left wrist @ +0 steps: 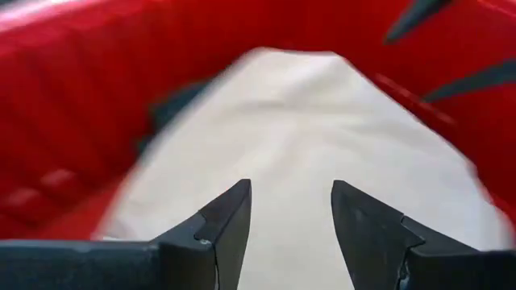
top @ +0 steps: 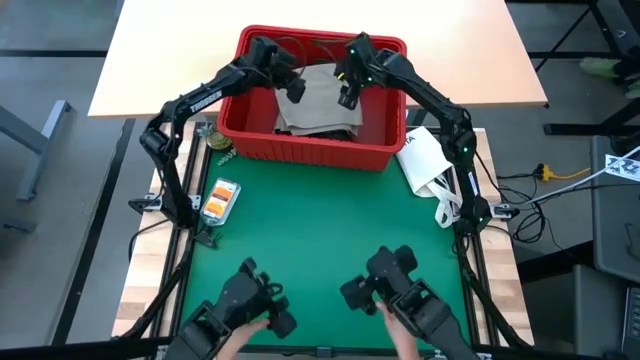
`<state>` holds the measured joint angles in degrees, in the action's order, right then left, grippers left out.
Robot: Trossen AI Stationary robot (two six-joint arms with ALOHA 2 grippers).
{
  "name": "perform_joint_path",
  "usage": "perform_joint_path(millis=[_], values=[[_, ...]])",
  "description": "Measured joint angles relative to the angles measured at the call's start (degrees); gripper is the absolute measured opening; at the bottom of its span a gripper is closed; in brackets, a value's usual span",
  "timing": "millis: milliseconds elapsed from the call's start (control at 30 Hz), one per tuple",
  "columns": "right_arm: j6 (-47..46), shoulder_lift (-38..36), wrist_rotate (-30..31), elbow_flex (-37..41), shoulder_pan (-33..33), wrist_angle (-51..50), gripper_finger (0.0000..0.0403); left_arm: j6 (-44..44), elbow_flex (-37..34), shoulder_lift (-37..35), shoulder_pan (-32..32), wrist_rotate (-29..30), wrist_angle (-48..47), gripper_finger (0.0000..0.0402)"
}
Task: Fold Laundry from Bin
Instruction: Put the stacked of clothes into red bin, then return to Home Position
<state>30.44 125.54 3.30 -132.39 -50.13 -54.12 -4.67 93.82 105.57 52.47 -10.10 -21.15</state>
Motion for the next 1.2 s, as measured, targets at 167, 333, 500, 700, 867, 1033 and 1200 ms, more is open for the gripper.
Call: perform_joint_path(millis=[167, 333, 500, 700, 867, 1033, 1200], values=[[2.3, 0.0, 0.1, 0.6, 3.2, -5.5, 0.0229, -0.4, 0.0, 0.8, -2.4, -4.4, -7.4, 0.0167], [5.0, 0.0, 2.2, 5.8, 6.1, -3.7, 0.0229, -3.7, 0.0, 3.7, -4.7, -2.4, -12.4, 0.0167], [5.1, 0.1, 3.7, 13.0, 6.8, 3.4, 0.0229, -5.0, 0.0, 7.0, -5.6, 1.7, -13.2, 0.0167], [5.0, 0.1, 3.6, 18.1, 6.2, 6.7, 0.0229, -5.1, 0.0, 8.3, -5.7, 3.2, -12.7, 0.0166], [5.0, -0.6, 3.6, 13.7, 6.2, 2.9, 0.0229, -5.4, 1.0, 3.9, -5.6, 4.0, -13.1, 0.0146], [5.1, -4.3, 0.9, 4.7, 6.9, -2.1, 0.0229, -6.4, 6.3, -2.7, -5.9, 3.9, -17.1, 0.0116], [6.1, -8.7, -9.0, -1.8, 8.0, -9.6, 0.0229, -6.4, 11.8, -11.0, -7.4, 3.5, -22.6, 0.0086]])
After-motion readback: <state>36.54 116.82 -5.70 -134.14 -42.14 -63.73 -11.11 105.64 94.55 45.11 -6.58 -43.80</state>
